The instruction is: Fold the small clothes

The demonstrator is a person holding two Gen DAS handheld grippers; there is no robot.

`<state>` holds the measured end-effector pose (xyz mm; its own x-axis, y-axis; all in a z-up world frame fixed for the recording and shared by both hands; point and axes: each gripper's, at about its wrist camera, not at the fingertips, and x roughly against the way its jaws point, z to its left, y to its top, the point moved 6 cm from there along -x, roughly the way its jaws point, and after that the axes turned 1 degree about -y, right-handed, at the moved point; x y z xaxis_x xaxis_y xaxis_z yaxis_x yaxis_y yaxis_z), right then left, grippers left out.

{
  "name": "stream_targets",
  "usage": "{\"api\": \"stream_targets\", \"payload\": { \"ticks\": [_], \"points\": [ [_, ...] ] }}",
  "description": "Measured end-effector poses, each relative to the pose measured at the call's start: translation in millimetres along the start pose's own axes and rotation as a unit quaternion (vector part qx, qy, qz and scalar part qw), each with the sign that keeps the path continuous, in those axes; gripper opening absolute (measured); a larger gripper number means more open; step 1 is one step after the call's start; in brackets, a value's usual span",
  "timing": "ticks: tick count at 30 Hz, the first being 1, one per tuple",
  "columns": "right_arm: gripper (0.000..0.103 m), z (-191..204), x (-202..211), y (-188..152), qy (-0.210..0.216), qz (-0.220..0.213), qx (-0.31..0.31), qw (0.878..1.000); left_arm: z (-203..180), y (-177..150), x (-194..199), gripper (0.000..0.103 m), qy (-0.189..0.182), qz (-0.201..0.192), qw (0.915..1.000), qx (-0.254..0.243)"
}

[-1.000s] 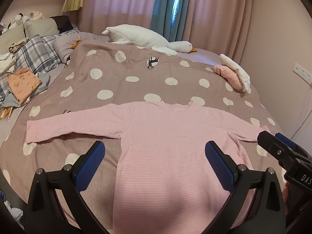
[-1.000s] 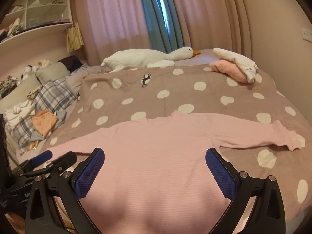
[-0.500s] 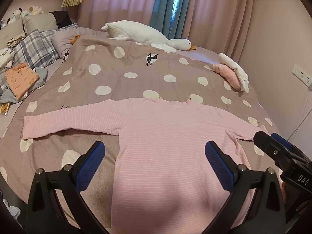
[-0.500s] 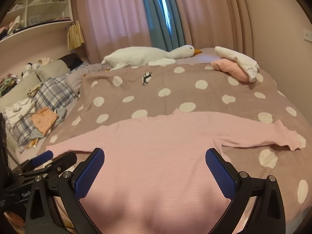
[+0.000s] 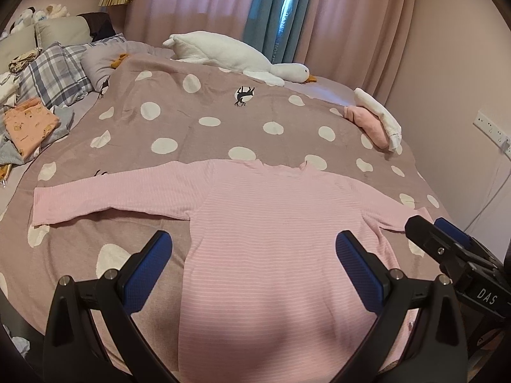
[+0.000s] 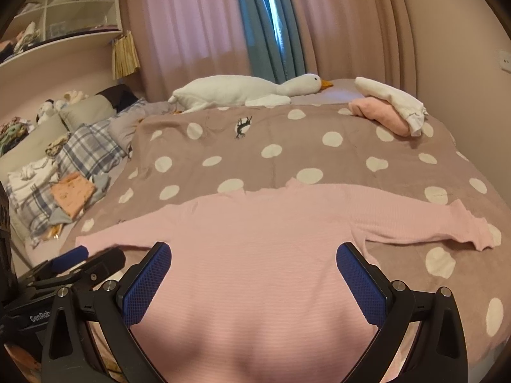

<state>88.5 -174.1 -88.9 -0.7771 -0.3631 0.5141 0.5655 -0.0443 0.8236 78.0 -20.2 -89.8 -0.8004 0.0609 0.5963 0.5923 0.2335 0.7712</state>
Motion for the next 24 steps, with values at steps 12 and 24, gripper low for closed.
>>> {"api": "stream_targets", "payload": {
  "ticks": [12, 24],
  "points": [
    [0.103, 0.6, -3.6, -2.1, 0.004, 0.009, 0.001, 1.0, 1.2, -1.3, 0.2, 0.103, -0.003, 0.003, 1.0, 0.005],
    [0.103, 0.4, -7.0, -5.4, 0.005, 0.013, -0.008, 1.0, 6.2, -3.7, -1.4, 0.103, -0.005, 0.007, 0.9999, 0.011]
  ]
}}
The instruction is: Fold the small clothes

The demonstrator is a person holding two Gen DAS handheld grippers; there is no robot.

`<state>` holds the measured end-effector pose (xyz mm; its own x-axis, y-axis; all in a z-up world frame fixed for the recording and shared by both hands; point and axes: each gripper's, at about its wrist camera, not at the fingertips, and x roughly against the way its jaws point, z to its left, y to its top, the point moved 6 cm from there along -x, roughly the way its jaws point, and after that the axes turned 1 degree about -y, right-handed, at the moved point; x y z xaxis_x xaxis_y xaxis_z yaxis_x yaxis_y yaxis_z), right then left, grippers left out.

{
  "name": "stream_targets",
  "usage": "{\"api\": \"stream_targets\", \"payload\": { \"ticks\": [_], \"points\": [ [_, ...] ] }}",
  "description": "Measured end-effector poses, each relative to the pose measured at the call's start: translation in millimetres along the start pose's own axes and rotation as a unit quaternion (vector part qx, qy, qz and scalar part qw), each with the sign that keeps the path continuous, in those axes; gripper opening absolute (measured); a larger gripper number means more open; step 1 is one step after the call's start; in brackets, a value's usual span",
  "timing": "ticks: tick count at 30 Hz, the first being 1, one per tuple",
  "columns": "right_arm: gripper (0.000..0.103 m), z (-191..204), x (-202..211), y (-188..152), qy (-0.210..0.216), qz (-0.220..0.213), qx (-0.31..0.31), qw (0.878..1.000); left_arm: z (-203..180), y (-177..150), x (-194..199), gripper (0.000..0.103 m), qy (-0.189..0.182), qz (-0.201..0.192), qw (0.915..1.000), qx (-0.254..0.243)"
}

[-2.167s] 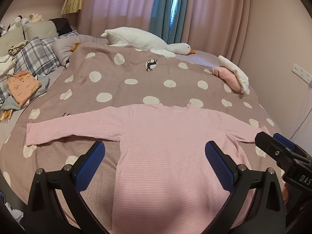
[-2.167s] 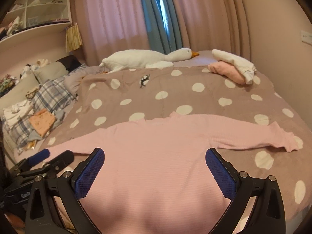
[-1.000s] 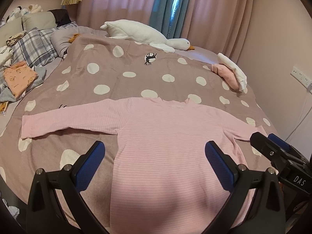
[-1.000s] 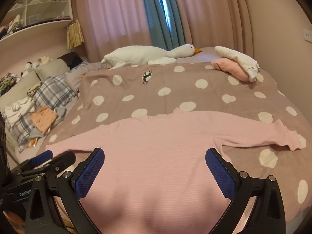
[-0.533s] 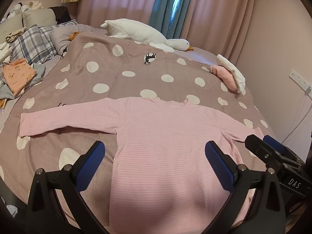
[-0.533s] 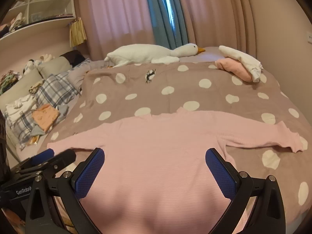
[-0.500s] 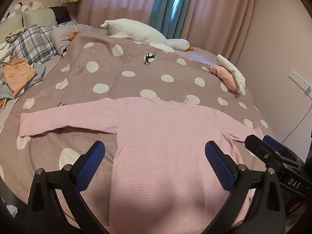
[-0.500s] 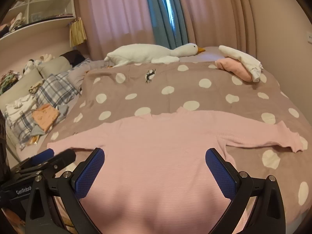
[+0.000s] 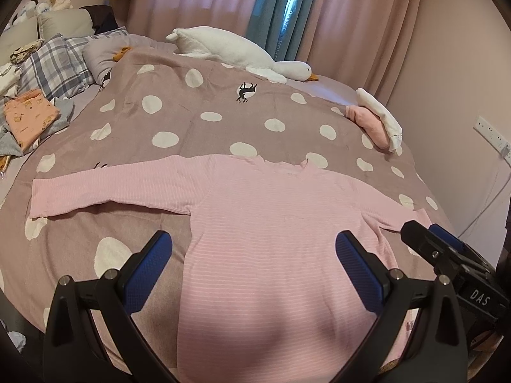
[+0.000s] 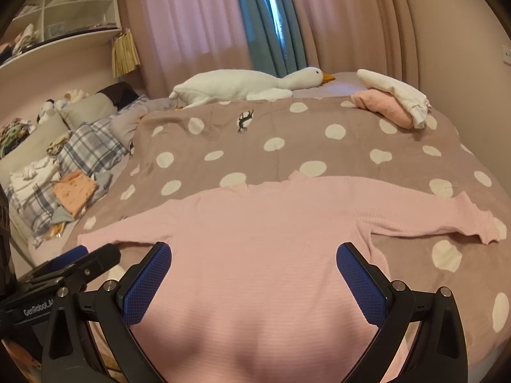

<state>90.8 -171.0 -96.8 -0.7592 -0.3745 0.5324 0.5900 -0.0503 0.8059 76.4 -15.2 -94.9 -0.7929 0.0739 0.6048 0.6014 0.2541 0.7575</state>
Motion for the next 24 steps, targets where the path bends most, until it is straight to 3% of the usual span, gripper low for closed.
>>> {"api": "stream_targets", "payload": {
  "ticks": [24],
  "points": [
    [0.103, 9, 5, 3, 0.006, -0.003, 0.011, 1.0, 2, -1, 12, 0.103, -0.017, -0.003, 0.9998, 0.008]
  ]
}}
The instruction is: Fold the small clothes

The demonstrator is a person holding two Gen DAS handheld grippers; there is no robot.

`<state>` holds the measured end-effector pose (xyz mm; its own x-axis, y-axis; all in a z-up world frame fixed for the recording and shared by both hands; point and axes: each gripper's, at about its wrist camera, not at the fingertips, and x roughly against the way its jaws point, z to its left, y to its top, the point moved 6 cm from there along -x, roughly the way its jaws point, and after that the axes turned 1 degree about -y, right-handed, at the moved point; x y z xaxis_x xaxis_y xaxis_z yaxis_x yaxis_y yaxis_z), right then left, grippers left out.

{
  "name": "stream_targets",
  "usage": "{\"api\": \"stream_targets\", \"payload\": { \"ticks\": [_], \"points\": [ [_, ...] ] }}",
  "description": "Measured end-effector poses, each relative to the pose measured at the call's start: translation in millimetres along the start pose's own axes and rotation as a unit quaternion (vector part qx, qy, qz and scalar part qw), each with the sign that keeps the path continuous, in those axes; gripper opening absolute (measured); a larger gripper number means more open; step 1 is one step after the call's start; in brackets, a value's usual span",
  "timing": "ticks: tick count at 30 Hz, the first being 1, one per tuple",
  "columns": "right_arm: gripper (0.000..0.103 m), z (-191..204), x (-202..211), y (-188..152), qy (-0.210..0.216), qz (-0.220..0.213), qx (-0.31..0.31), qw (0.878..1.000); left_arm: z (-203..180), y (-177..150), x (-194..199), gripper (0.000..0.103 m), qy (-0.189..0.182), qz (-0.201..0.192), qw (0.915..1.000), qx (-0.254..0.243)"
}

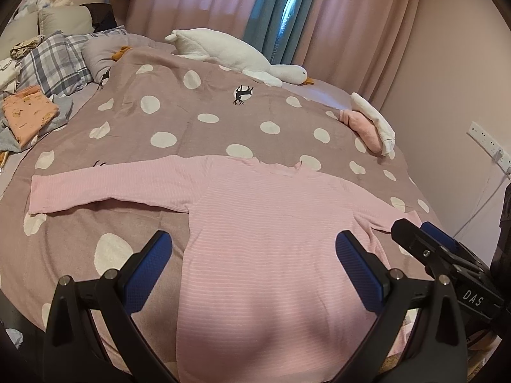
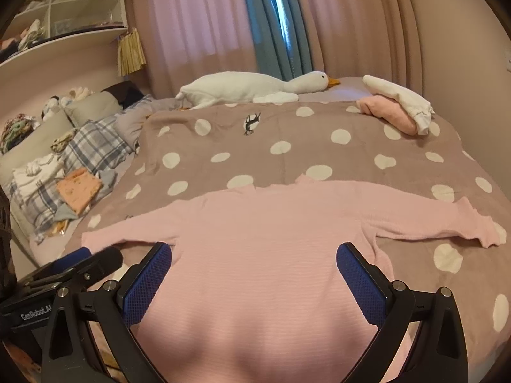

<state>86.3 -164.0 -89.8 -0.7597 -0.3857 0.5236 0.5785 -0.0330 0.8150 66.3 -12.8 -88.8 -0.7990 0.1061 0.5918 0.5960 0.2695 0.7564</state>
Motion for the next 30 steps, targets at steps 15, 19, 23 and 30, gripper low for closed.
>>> {"api": "stream_targets", "payload": {
  "ticks": [15, 19, 23, 30],
  "points": [
    [0.103, -18, -2, 4, 0.003, 0.002, -0.03, 1.0, -1, -4, -20, 0.103, 0.0, 0.023, 0.9997, -0.003],
    [0.103, -32, -5, 8, 0.002, -0.001, -0.05, 0.999, -1, -8, -34, 0.102, 0.001, 0.038, 0.9993, -0.005],
    [0.103, -56, -6, 13, -0.003, -0.001, -0.079, 0.997, 0, -14, -51, 0.102, 0.007, 0.06, 0.9981, -0.009],
    [0.097, -139, -1, 26, -0.041, -0.01, -0.169, 0.985, -8, -29, -82, 0.102, 0.011, 0.095, 0.9952, -0.019]
  ]
}}
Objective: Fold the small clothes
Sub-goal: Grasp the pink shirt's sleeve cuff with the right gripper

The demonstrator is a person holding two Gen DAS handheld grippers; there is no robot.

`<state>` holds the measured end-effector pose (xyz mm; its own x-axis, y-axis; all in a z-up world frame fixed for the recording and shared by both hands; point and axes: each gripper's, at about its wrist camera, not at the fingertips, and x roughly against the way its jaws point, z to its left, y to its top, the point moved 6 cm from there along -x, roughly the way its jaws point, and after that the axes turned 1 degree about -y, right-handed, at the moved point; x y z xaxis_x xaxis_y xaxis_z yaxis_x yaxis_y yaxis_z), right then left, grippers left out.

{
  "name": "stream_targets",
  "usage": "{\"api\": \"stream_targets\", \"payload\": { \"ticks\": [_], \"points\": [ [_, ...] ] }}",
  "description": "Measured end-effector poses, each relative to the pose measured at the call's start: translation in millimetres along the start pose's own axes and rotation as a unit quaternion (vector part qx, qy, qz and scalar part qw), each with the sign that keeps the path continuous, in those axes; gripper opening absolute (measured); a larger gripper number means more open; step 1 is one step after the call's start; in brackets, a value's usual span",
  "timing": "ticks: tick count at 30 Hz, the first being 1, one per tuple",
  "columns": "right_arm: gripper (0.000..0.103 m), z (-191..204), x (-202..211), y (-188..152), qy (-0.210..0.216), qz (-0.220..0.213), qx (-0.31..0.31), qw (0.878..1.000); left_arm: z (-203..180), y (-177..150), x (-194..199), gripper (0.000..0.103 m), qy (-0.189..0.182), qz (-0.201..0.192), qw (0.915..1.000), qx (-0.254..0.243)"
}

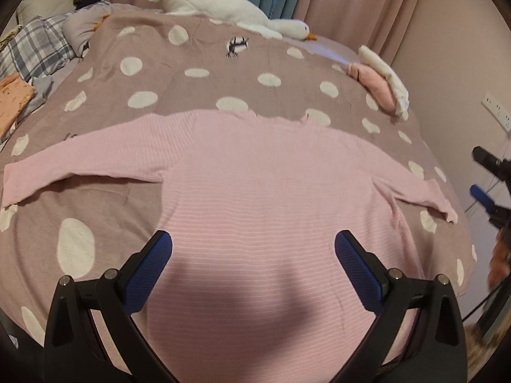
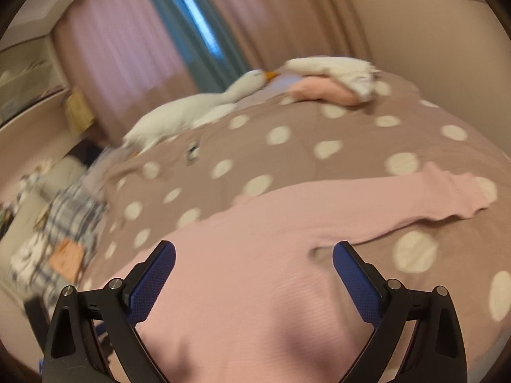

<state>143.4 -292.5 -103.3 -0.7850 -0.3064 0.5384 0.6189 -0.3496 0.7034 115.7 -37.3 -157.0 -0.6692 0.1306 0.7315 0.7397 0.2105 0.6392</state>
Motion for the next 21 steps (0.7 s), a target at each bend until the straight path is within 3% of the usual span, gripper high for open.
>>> {"api": "stream_targets", "payload": {
  "ticks": [4, 5, 11, 18, 21],
  "points": [
    [0.088, -53, -2, 15, -0.048, 0.005, -0.043, 0.998, -5, -6, -19, 0.101, 0.002, 0.024, 0.9997, -0.007],
    [0.081, -67, -2, 18, -0.059, 0.005, -0.057, 0.997, -6, -7, -23, 0.101, -0.002, 0.028, 0.9996, -0.005],
    [0.058, -167, -3, 28, -0.157, 0.006, -0.15, 0.976, -10, -16, -47, 0.096, -0.03, 0.059, 0.9978, 0.004],
    [0.056, -256, -5, 11, -0.216, 0.015, -0.243, 0.946, -8, -29, -68, 0.089, -0.043, 0.095, 0.9942, 0.027],
    [0.056, -271, -15, 6, -0.21, 0.025, -0.267, 0.94, -8, -31, -72, 0.089, -0.045, 0.097, 0.9938, 0.031]
  ]
}}
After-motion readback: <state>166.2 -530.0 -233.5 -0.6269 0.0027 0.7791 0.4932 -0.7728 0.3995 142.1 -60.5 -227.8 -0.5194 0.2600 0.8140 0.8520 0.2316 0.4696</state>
